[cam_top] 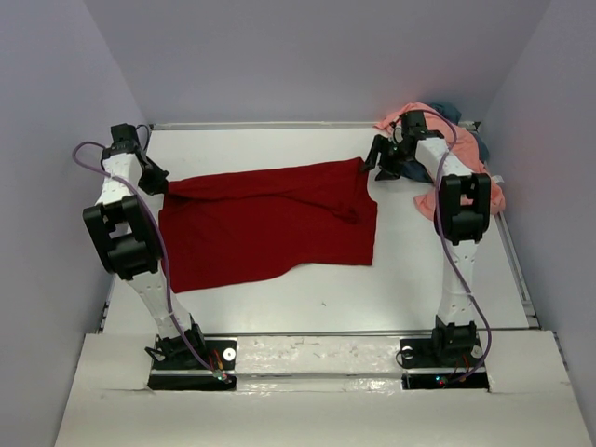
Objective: Fold and stack the t-shirts
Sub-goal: Fold the flattened tshirt in 1/3 of the way
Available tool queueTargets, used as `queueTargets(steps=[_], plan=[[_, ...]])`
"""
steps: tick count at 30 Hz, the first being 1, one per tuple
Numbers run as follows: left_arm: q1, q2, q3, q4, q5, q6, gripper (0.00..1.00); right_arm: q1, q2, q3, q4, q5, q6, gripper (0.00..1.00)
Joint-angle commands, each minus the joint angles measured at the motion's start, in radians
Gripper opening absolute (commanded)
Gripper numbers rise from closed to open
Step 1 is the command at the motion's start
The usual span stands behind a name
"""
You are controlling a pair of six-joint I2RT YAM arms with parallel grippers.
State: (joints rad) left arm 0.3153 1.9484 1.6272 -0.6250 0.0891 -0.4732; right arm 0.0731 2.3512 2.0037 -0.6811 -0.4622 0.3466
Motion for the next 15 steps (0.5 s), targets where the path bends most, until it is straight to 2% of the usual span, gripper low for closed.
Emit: queueTargets(steps=[1, 15], plan=[[-0.007, -0.071, -0.007, -0.004, -0.009, -0.001, 0.00, 0.034, -0.102, -0.026, 0.014, -0.041, -0.001, 0.68], [-0.008, -0.068, 0.002, -0.010, -0.015, 0.004, 0.00, 0.053, -0.053, -0.031, 0.043, -0.075, 0.018, 0.62]])
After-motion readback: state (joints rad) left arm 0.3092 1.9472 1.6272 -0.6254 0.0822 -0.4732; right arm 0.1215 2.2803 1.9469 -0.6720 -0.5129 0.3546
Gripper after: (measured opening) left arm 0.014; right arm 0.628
